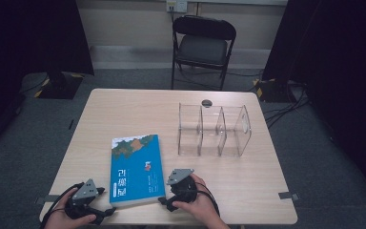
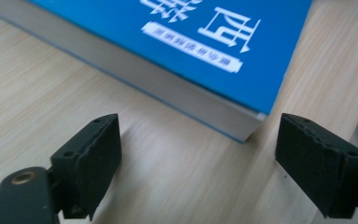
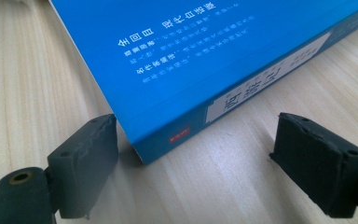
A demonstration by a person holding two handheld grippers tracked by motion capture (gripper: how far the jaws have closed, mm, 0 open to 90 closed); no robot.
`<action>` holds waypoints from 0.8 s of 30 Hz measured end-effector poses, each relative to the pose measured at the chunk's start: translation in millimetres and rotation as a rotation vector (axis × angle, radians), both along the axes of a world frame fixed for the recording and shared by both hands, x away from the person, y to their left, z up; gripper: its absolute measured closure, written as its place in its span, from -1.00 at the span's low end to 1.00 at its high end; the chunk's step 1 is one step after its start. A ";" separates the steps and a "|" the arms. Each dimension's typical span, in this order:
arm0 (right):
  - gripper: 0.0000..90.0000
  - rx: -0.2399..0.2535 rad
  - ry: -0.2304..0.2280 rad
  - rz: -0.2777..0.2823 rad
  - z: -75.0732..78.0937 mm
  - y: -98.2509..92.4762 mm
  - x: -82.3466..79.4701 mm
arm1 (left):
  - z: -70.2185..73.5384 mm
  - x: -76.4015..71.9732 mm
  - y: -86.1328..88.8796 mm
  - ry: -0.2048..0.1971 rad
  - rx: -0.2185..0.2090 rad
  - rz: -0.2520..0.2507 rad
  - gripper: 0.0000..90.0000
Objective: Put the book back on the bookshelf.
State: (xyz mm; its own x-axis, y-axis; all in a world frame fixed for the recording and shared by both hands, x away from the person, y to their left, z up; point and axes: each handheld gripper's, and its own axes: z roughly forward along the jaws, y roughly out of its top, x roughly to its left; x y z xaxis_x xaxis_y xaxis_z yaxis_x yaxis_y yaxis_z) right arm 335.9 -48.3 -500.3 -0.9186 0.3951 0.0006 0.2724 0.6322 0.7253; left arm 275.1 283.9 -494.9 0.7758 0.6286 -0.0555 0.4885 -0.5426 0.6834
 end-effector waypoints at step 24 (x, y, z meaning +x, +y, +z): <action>-0.73 0.009 -0.005 -0.010 -1.2 -0.2 -1.2 | 3.2 7.0 -21.6 -0.001 0.023 0.053 -0.61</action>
